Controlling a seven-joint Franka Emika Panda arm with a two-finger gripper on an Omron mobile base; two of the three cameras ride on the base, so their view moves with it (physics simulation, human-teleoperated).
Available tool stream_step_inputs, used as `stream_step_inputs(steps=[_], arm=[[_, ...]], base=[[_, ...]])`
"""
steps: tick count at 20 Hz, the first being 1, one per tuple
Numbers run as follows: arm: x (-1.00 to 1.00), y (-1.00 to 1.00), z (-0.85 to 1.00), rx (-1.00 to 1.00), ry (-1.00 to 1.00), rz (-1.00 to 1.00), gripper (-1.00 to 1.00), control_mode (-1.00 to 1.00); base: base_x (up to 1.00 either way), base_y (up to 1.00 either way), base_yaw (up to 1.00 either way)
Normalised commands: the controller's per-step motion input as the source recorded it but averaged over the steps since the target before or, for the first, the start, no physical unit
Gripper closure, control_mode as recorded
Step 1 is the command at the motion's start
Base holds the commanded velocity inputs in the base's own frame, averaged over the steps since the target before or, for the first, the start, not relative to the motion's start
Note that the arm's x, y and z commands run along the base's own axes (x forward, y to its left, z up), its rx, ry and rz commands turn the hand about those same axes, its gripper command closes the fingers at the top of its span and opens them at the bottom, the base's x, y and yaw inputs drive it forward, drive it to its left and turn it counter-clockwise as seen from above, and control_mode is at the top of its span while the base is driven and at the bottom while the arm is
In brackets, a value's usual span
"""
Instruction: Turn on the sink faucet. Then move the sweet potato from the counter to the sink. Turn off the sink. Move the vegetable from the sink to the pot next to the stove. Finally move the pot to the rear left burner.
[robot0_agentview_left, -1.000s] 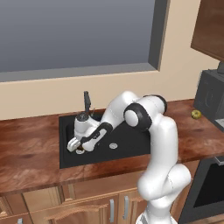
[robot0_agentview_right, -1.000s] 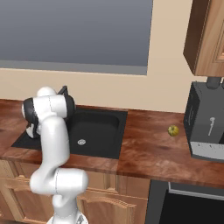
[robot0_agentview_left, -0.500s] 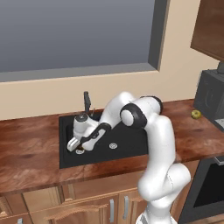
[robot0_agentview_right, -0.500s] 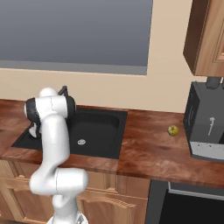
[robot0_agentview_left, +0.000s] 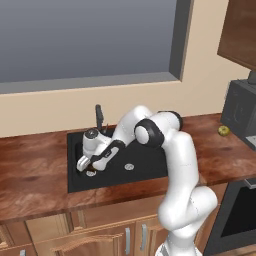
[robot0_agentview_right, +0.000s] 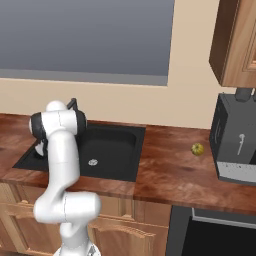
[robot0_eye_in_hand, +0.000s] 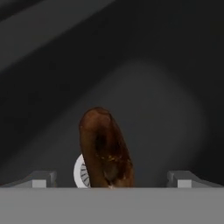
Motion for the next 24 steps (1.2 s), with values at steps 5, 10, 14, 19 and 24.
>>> stream_step_inputs(steps=[5,10,14,19,24], arm=[[0.14,0.06,-0.28,-0.03,0.00,0.01,-1.00,-1.00],[0.01,0.11,-0.30,-0.02,0.00,0.08,-1.00,-1.00],[0.00,0.09,-0.31,-0.03,0.00,0.11,-1.00,-1.00],[0.00,0.09,-0.29,-0.03,0.00,0.09,-1.00,-1.00],[0.06,0.12,-0.29,-0.04,0.00,0.06,-1.00,-1.00]], base=[[0.00,0.00,0.00],[0.00,0.00,0.00],[0.00,0.00,0.00],[0.00,0.00,0.00],[0.00,0.00,0.00]])
